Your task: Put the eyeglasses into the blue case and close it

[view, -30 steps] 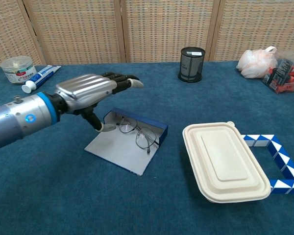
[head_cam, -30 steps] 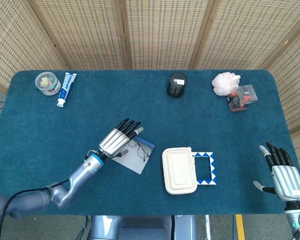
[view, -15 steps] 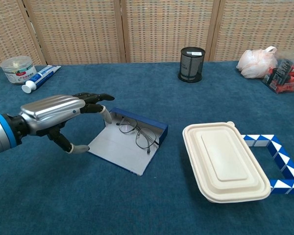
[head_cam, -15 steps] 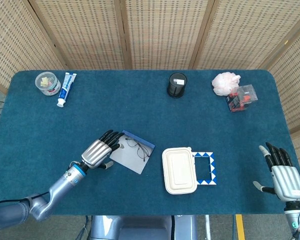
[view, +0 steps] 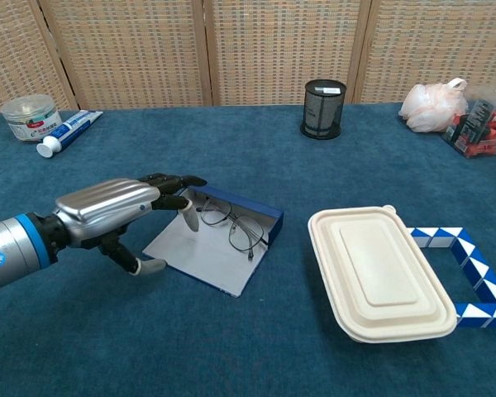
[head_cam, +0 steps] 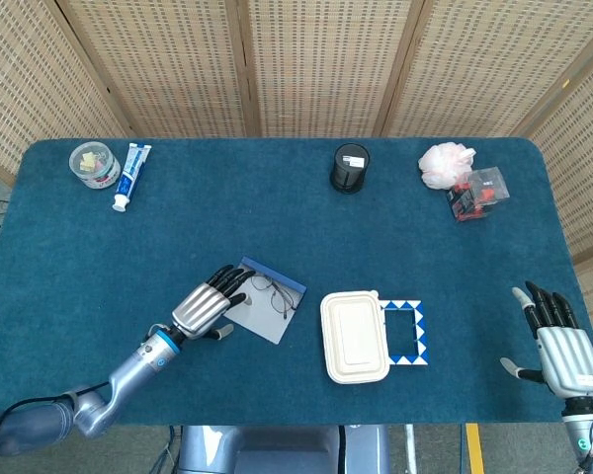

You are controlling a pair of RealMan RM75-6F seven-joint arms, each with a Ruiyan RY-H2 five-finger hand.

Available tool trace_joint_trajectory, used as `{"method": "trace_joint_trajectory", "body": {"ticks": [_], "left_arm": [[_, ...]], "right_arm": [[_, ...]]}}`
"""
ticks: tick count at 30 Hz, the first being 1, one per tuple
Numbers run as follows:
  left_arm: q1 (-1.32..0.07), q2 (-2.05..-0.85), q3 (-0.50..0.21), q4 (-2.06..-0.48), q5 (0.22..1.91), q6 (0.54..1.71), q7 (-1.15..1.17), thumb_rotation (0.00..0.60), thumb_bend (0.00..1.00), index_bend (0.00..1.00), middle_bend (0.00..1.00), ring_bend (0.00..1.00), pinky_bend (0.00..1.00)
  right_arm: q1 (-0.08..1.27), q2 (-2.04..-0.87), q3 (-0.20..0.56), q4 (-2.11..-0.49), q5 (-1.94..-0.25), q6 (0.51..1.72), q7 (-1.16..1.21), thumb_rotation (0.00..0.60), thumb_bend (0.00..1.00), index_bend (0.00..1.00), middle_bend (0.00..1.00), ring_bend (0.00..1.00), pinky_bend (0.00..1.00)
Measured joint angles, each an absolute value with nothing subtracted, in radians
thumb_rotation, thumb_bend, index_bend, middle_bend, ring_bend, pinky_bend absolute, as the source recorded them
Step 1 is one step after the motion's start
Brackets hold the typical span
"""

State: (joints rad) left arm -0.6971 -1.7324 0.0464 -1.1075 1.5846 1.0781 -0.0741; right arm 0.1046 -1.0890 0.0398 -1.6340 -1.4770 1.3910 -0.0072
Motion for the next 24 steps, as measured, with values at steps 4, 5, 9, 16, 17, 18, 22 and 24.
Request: {"method": "trace_joint_trajectory", "body": {"ticks": [4,5,9,16,17,18,22,24], "left_arm": [[-0.7,-1.757,0.045,-1.071,1.591,1.075,-0.083,0.6,0.32,0.33,0.0,0.0,0.0],[-0.7,-1.763,0.045,-1.064,1.593,1.074,-0.084,0.6,0.31,0.33,0.0,0.0,0.0],[-0.699,-1.784,0.046,-1.029,1.601,1.076,-0.09,0.6,0.32,0.33,0.0,0.0,0.0],[-0.696,-1.82,0.048,-0.968,1.614,1.086,-0.112,0.6,0.32,0.33,0.0,0.0,0.0],[-0.696,-1.825,0.049,-0.961,1.616,1.087,-0.115,0.6,0.31,0.33,0.0,0.0,0.0],[-0.696,-1.828,0.049,-0.956,1.617,1.088,-0.117,0.6,0.31,0.33,0.0,0.0,0.0],[-0.696,-1.838,0.048,-0.939,1.619,1.086,-0.12,0.6,0.32,0.33,0.0,0.0,0.0],[-0.696,-1.842,0.048,-0.932,1.619,1.085,-0.12,0.6,0.32,0.33,0.0,0.0,0.0]], "right_arm": [[0.105,-1.089,0.04,-1.633,-1.477,1.391,-0.005,0.6,0.0,0.0,0.0,0.0,0.0],[0.105,-1.089,0.039,-1.633,-1.477,1.39,-0.005,0.6,0.0,0.0,0.0,0.0,0.0],[0.106,-1.089,0.039,-1.633,-1.477,1.389,-0.004,0.6,0.0,0.0,0.0,0.0,0.0],[0.105,-1.088,0.039,-1.631,-1.479,1.39,-0.001,0.6,0.0,0.0,0.0,0.0,0.0],[0.105,-1.088,0.039,-1.632,-1.479,1.39,-0.001,0.6,0.0,0.0,0.0,0.0,0.0],[0.105,-1.088,0.039,-1.632,-1.479,1.39,-0.001,0.6,0.0,0.0,0.0,0.0,0.0],[0.105,-1.088,0.039,-1.632,-1.479,1.39,0.0,0.6,0.0,0.0,0.0,0.0,0.0],[0.105,-1.088,0.039,-1.631,-1.479,1.39,0.0,0.6,0.0,0.0,0.0,0.0,0.0]]}}
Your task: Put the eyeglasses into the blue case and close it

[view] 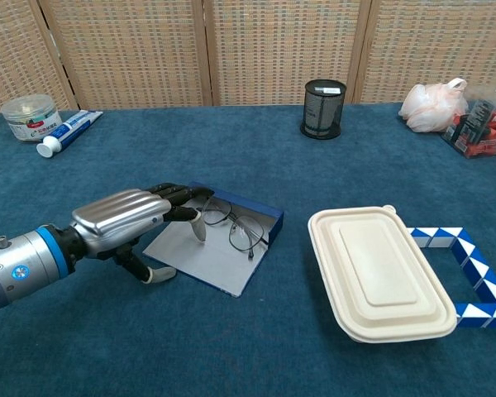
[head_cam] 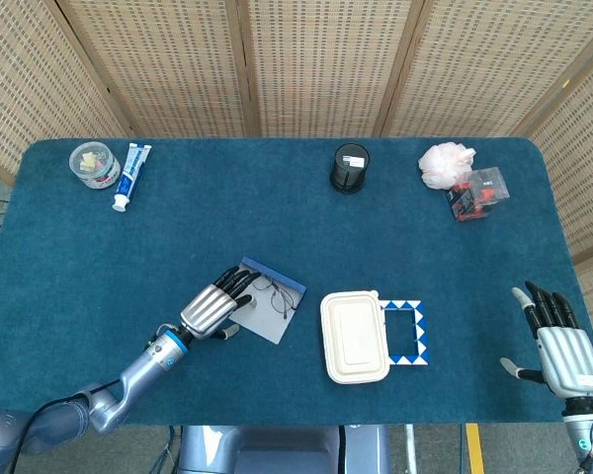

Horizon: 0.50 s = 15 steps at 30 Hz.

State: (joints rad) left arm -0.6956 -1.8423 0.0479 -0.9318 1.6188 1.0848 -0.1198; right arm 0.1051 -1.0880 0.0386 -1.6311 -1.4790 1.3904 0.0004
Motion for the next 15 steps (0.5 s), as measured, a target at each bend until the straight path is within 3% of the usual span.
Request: {"method": "trace_joint_trajectory", "body": {"ticks": [8,15], "left_arm": [[-0.697,-1.859,0.047,-0.907,1.62,1.079,-0.124,0.6,0.36,0.34,0.0,0.0,0.0],[-0.699,-1.861,0.047,-0.899,1.62,1.07,-0.123,0.6,0.52,0.35,0.0,0.0,0.0]], "right_arm": [[0.106,-1.088,0.039,-1.632,-1.478,1.389,0.0,0.6,0.0,0.0,0.0,0.0,0.0],[0.106,-1.087,0.038,-1.632,-1.479,1.389,0.001,0.6,0.0,0.0,0.0,0.0,0.0]]}}
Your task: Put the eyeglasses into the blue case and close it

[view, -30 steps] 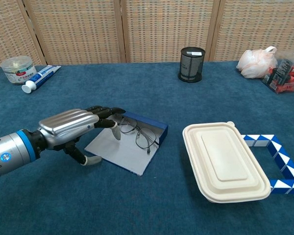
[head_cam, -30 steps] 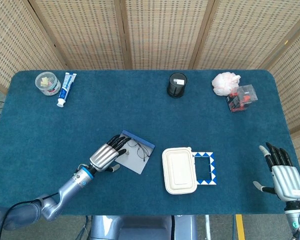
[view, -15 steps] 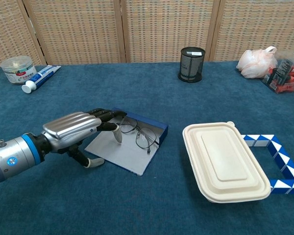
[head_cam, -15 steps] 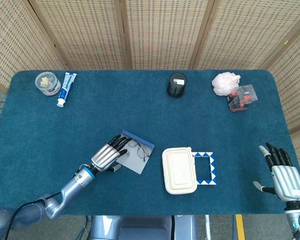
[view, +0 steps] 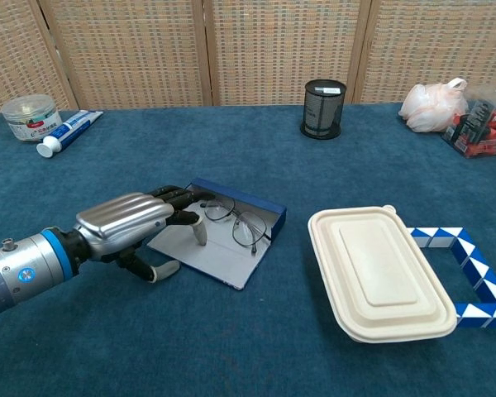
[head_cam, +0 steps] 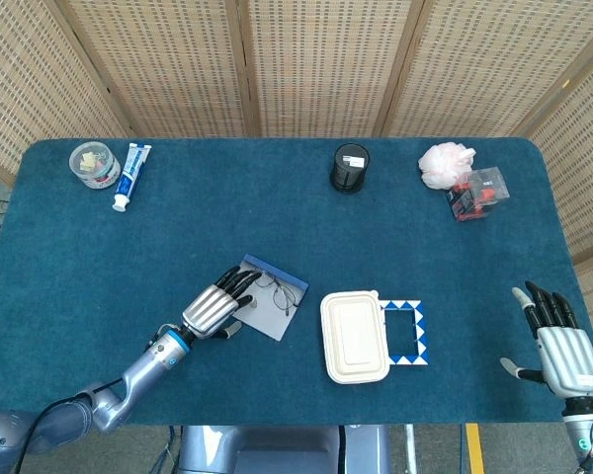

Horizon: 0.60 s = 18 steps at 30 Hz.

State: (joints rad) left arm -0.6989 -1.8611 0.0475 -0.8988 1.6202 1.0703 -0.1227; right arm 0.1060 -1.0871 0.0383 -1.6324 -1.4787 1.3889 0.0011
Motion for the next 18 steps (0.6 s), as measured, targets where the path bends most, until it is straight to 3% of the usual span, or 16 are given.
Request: {"method": "trace_joint_trajectory", "body": {"ticks": [4,18], "left_arm": [[-0.701,-1.859,0.045,-0.899,1.622,1.071,-0.123,0.6,0.57,0.36,0.0,0.0,0.0],[-0.727,-1.854,0.006,-0.905,1.594,1.04,-0.124,0.6,0.57,0.4,0.0,0.0,0.0]], "right_arm": [[0.106,-1.087,0.038,-1.633,-1.479,1.389,0.002,0.6,0.0,0.0,0.0,0.0,0.0],[0.107,-1.085,0.038,-1.634,-1.478,1.386,0.003,0.6,0.0,0.0,0.0,0.0,0.0]]}}
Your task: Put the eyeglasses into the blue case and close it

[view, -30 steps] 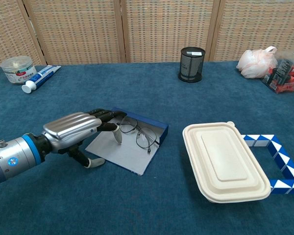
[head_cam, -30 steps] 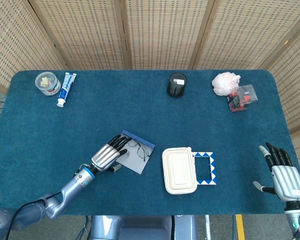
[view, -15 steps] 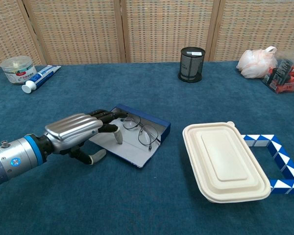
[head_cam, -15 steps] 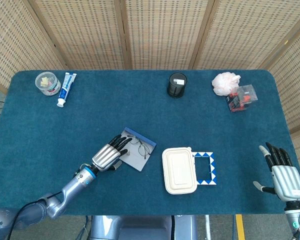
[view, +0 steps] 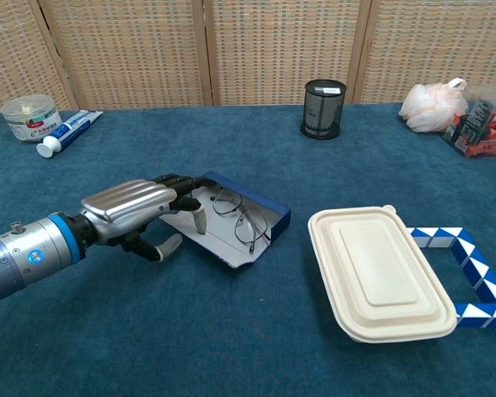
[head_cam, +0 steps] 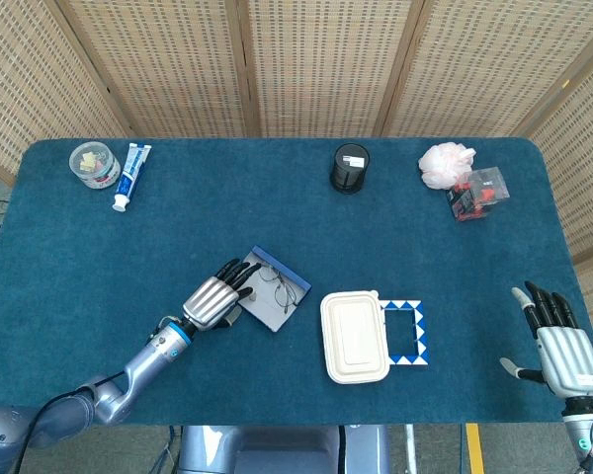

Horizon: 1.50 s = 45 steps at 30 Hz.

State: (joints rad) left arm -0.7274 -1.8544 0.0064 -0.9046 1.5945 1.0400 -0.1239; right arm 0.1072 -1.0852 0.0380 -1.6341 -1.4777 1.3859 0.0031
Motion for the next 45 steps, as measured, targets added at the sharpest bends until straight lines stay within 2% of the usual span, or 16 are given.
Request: {"method": "trace_joint_trajectory", "body": {"ticks": [5,10,18,27,45], "left_arm": [[-0.751,-1.853,-0.024,-0.92,1.567,1.0,-0.111,0.6,0.57,0.42,0.0,0.0,0.0],[-0.774,-1.847,-0.055,-0.953,1.535,0.967,-0.076,0.6,0.58,0.53,0.0,0.0,0.0],[-0.77,-1.827,-0.057,-0.991,1.523,0.971,-0.061,0.6,0.59,0.65,0.0,0.0,0.0],[-0.735,-1.744,-0.013,-1.044,1.572,1.047,-0.09,0.6,0.59,0.68,0.0,0.0,0.0],[-0.622,-1.461,0.121,-1.199,1.631,1.116,-0.103,0.6,0.58,0.68,0.0,0.0,0.0]], "right_arm": [[0.107,-1.085,0.038,-1.635,-1.478,1.386,0.004,0.6,0.0,0.0,0.0,0.0,0.0],[0.108,-1.084,0.038,-1.634,-1.478,1.384,0.007,0.6,0.0,0.0,0.0,0.0,0.0],[0.108,-1.083,0.037,-1.632,-1.48,1.384,0.015,0.6,0.0,0.0,0.0,0.0,0.0],[0.108,-1.083,0.037,-1.632,-1.481,1.384,0.015,0.6,0.0,0.0,0.0,0.0,0.0],[0.109,-1.084,0.036,-1.64,-1.478,1.383,-0.005,0.6,0.0,0.0,0.0,0.0,0.0]]}}
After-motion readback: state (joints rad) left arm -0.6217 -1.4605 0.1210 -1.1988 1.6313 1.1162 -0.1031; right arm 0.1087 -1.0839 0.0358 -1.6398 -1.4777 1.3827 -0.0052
